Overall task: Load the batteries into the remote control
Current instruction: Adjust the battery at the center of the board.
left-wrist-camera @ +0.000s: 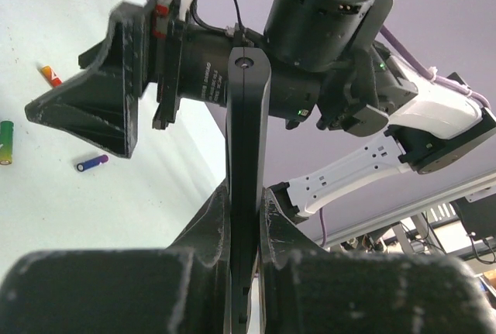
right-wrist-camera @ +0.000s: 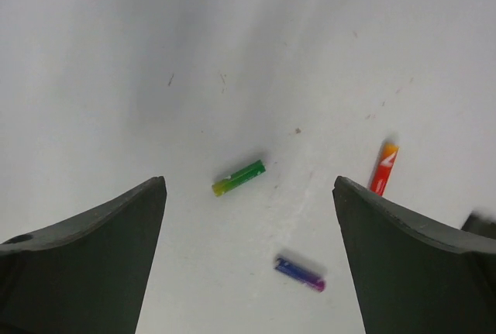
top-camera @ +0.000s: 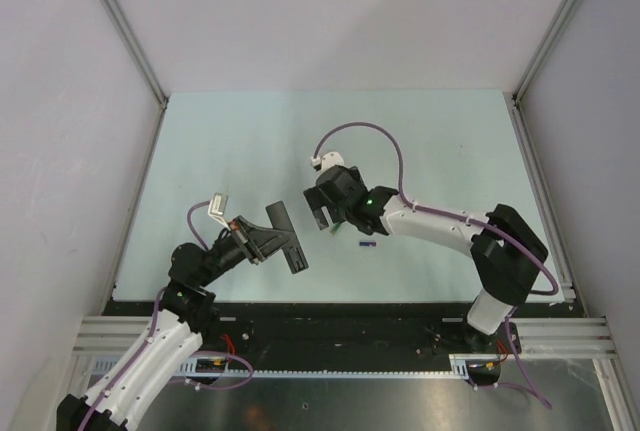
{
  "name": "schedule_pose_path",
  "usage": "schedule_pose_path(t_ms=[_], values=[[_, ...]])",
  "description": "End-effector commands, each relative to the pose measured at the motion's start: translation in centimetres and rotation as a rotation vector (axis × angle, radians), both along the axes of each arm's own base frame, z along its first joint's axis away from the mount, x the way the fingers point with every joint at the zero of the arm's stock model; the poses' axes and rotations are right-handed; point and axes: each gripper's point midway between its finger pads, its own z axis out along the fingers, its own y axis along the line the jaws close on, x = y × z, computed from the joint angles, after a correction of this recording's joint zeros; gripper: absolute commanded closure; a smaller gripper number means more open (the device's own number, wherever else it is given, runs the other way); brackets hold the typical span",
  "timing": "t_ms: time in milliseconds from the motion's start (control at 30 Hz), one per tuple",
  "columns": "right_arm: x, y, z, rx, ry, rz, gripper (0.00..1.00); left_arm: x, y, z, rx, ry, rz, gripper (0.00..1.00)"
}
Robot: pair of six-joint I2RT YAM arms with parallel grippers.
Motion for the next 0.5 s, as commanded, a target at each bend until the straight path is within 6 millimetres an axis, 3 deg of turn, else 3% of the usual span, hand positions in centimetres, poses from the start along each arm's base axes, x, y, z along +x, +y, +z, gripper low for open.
schedule_pose_path(t_ms=[0, 100, 267, 467], values=[[0.7, 0.0, -0.2, 0.151, 0.117, -0.364, 0.11, 0.1, 0.0, 0.4, 0.000, -0.031, 0.005, 1.00], [0.4, 0.0, -1.1, 0.217, 0.193, -0.540, 0.16, 0.1, 0.0, 0.4, 0.000, -0.030, 0.007, 1.00], [0.4, 0.8, -2.0, 0.326, 0.267, -0.684, 0.23, -0.1, -0.1, 0.4, -0.003, -0.026, 0.000, 1.00], [0.5, 0.8, -4.9, 0.277, 0.308, -0.745, 0.32, -0.2, -0.1, 0.4, -0.006, -0.028, -0.005, 1.00]])
